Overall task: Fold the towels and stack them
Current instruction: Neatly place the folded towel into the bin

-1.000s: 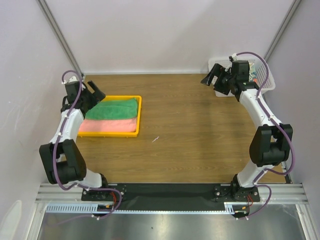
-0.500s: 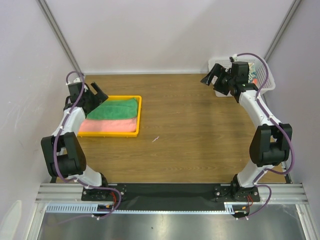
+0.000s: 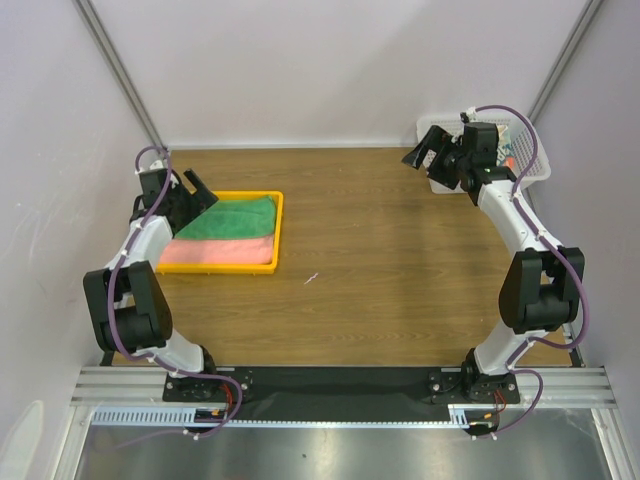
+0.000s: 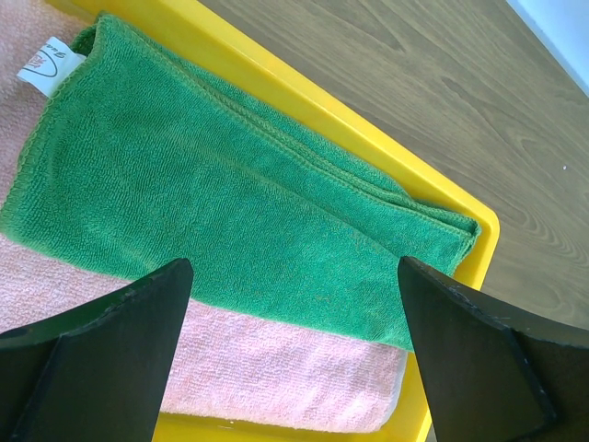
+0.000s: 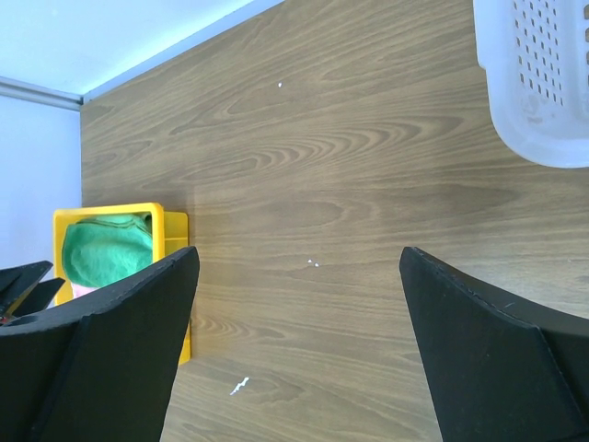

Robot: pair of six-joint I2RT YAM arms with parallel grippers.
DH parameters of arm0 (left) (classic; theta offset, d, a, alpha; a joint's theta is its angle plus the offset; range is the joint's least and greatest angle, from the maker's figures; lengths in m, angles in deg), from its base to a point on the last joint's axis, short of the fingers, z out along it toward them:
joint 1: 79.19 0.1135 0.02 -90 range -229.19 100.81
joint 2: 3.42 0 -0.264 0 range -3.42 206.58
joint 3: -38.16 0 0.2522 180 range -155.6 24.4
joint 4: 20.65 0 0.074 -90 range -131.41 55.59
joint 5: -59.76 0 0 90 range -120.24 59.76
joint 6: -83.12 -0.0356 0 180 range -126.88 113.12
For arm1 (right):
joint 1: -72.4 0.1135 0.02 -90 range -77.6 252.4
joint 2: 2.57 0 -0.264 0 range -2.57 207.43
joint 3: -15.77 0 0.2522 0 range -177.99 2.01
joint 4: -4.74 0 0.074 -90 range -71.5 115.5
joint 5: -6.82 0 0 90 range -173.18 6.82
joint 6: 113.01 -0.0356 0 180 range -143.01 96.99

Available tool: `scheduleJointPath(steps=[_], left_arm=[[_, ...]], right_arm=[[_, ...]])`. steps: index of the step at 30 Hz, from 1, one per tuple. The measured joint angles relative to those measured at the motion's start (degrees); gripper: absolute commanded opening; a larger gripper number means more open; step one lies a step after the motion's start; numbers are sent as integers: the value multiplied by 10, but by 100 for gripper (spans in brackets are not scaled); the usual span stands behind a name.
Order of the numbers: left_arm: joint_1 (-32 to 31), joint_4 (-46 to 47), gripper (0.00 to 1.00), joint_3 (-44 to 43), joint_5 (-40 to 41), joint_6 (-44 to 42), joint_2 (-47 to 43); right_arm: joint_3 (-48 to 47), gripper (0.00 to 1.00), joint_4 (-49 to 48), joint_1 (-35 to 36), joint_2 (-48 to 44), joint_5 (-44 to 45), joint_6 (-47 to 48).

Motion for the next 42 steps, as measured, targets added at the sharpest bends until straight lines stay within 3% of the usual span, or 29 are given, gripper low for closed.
scheduleJointPath(steps=[42], left_arm=[[0, 15, 99, 17, -2, -9, 1]], right_arm=[[0, 100, -4, 0, 0, 0, -2]])
